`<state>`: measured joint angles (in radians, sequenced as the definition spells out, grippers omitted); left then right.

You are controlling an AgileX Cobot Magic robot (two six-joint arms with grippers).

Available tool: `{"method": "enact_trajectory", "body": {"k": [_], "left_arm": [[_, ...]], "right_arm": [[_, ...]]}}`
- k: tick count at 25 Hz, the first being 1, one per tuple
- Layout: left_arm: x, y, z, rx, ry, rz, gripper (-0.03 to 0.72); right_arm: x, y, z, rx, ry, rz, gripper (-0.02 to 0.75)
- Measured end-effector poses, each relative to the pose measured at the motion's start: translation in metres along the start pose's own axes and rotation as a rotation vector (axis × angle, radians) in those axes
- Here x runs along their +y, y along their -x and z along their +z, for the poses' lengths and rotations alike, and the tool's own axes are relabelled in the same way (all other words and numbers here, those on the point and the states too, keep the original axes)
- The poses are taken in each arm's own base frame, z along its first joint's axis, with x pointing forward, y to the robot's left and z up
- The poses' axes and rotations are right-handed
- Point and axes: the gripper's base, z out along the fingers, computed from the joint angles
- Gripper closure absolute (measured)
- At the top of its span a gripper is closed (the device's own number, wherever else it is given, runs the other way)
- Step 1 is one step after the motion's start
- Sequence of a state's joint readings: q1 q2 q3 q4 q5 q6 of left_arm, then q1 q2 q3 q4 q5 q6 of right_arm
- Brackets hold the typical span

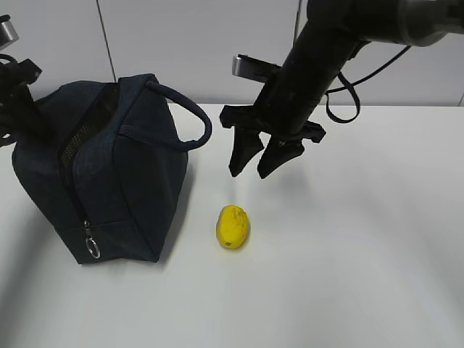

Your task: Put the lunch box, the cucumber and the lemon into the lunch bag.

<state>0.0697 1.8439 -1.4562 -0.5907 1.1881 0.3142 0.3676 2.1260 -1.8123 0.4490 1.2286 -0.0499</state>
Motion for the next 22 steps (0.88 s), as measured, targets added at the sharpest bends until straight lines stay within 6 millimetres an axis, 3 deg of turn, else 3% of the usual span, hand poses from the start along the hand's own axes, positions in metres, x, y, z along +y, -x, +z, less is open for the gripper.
{"method": "enact_trajectory", "body": {"k": [4,8,22], "left_arm": [[0.0,0.0,0.0,0.0,0.001,0.003,0.697],[0.0,0.0,0.0,0.001,0.002,0.003,0.697],[0.001,-0.001,0.0,0.006,0.01,0.009,0.697]], "right_arm": [[0.022,-0.006,0.013,0.029,-0.045,-0.038,0.33],[0.029,-0.009,0.038,0.084,-0.066,-0.026,0.234],[0.009,0.0,0.076,0.078,-0.123,0.061,0.201]]}}
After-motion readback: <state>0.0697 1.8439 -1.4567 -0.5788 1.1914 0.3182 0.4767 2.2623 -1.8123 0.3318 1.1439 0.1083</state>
